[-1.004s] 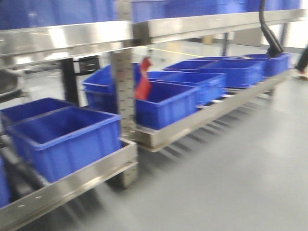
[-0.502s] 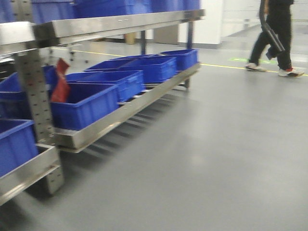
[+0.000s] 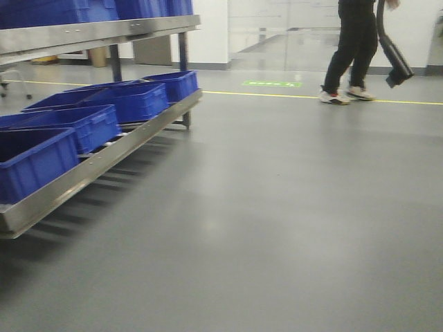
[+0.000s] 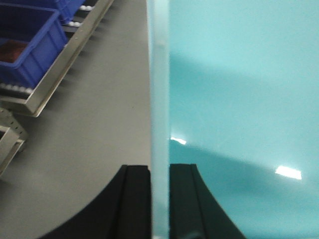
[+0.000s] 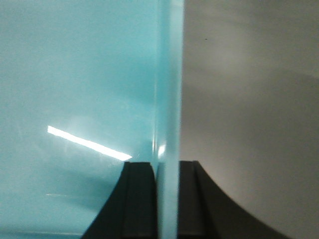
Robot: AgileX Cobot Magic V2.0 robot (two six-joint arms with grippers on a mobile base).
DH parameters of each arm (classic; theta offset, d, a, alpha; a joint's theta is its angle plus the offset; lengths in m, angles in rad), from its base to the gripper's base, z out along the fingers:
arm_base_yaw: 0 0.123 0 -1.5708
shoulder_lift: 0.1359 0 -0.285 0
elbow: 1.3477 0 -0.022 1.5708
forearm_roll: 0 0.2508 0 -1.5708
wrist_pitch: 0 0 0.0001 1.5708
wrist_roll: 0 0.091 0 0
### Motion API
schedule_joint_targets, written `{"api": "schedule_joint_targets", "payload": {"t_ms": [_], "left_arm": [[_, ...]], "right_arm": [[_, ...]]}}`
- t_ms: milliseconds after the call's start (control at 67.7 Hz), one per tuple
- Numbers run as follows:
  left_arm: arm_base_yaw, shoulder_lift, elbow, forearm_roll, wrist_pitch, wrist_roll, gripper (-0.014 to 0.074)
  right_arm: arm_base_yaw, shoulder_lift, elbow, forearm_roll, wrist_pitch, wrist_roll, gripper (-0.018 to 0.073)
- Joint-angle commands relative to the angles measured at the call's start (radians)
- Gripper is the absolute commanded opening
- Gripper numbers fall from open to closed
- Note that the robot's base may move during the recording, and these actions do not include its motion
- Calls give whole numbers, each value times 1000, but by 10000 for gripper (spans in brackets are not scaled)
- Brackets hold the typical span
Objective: Move two blue bins to right shelf middle
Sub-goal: 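Turn the base toward the open floor carrying the bin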
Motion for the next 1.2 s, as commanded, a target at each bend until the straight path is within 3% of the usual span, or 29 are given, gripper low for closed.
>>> {"api": "schedule_joint_targets", "payload": {"t_ms": [0, 1181], "left_arm": [[-3, -18, -17, -1, -116, -5, -111], [-3, -18, -17, -1, -116, -5, -111]], "right_arm": [[2, -24, -15, 1, -74, -1, -166], [2, -24, -15, 1, -74, -1, -166]]}}
